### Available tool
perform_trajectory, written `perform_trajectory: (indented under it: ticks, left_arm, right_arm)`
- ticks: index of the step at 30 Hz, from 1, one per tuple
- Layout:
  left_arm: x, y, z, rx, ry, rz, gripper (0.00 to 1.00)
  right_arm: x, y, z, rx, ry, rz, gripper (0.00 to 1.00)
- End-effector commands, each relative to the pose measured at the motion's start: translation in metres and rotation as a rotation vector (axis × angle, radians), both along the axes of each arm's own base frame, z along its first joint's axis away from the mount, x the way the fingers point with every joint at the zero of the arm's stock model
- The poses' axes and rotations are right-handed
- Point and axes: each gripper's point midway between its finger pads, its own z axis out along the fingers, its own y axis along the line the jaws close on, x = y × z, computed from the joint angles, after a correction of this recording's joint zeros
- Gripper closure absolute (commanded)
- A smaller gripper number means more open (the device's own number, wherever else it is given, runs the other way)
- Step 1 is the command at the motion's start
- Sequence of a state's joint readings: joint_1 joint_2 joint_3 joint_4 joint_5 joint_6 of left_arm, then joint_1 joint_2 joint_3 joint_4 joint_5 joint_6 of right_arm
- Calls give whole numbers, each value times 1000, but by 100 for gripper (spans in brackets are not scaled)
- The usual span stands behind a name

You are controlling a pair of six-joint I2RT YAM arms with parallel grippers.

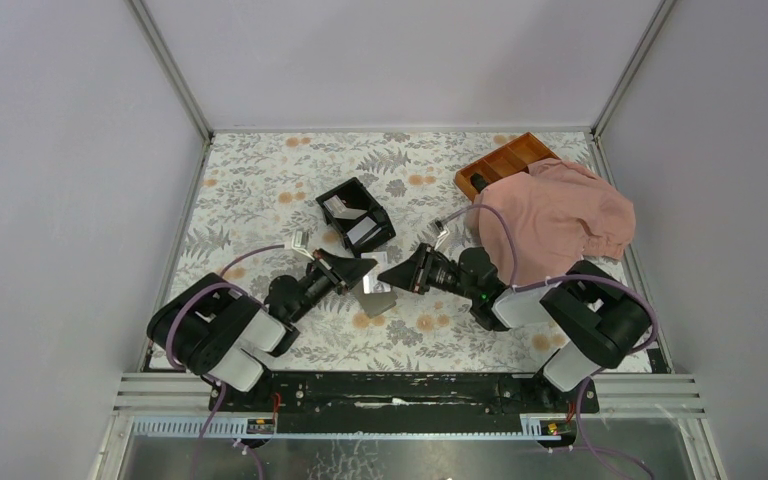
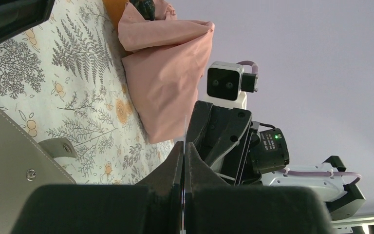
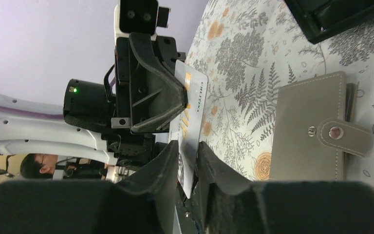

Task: Put the credit cards into the card holder
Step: Pick up the credit card from the storage box.

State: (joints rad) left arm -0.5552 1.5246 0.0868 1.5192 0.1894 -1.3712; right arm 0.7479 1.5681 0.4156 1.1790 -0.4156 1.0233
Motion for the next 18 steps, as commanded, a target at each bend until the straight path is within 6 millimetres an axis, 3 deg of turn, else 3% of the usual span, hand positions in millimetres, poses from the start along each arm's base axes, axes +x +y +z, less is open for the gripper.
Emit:
perform_trajectory:
  ticks: [1, 3, 5, 6, 9, 13, 18]
  left_arm:
    - [2, -4, 20, -43, -72, -17, 100]
    - [2, -5, 20, -43, -68, -21, 100]
    - [3, -5, 18, -43, -60, -21, 100]
    - [3, -5, 17, -43, -54, -21, 95]
    - [1, -1, 11, -39, -36, -7, 75]
    - [0, 5, 6, -29, -20, 17, 64]
    - [1, 15, -5, -1, 18, 60, 58]
  right_arm:
    - [-4, 8, 28, 121, -29, 59, 75]
    - [-5, 10, 29, 141, -23, 74, 83]
    - [-6, 11, 29, 151, -10, 84, 98]
    - [-6, 11, 30, 154, -9, 87, 100]
    - [-6, 12, 26, 141, 2, 88, 100]
    - [-5, 11, 21, 94, 3, 82, 100]
    - [-1, 8, 13, -12, -17, 57, 100]
